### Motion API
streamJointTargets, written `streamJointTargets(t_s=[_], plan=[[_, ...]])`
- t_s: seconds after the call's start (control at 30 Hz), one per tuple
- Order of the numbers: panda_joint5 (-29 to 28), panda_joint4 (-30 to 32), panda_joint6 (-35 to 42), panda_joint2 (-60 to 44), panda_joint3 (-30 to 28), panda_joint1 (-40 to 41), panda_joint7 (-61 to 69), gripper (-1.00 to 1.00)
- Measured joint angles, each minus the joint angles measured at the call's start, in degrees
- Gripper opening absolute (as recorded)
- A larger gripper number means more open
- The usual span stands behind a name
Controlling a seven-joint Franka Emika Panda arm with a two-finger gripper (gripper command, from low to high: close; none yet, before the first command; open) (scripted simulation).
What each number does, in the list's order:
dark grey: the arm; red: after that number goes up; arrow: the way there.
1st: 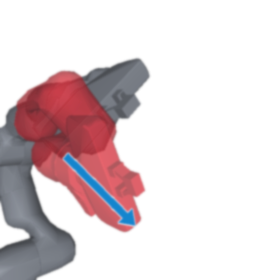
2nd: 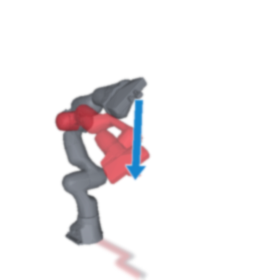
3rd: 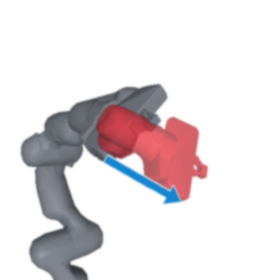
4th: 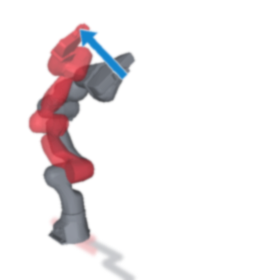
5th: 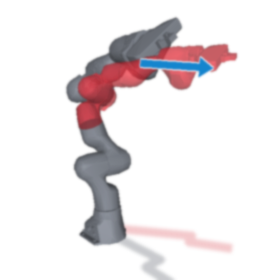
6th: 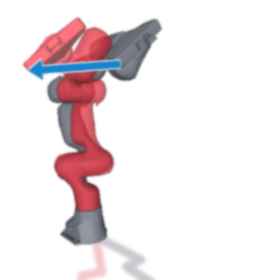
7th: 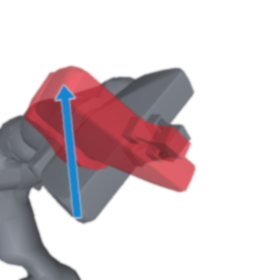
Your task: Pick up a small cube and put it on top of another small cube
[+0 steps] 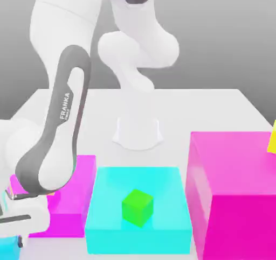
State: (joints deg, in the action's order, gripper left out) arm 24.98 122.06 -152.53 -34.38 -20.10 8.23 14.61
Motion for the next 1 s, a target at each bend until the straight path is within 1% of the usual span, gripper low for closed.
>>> streamJointTargets(t_s=[0.1, 0.2, 0.27, 0.67, 0.77, 0.87, 0.9, 0.93, 1.0], plan=[[0.01, -0.01, 0.00, -0.03, -0.05, -0.02, 0.04, -1.00], [-3.32, 1.44, 3.82, 5.30, -3.13, -2.37, -2.28, -1.00], [-5.51, 0.72, 6.43, 8.64, -3.49, -3.78, -2.71, -1.00], [-13.84, 3.06, 20.86, 26.77, 9.93, -20.64, 0.74, -1.00], [-16.92, 3.88, 24.75, 32.50, 14.01, -28.86, 1.37, -1.00], [-21.76, 3.62, 30.81, 40.24, 19.22, -37.67, 2.17, -1.00], [-23.31, 3.64, 33.07, 42.82, 21.21, -39.50, 2.56, -1.00], [-23.56, 4.43, 34.76, 44.23, 22.97, -41.17, 3.11, -1.00], [-23.78, 6.92, 33.04, 44.09, 24.46, -42.52, 3.50, -1.00]])
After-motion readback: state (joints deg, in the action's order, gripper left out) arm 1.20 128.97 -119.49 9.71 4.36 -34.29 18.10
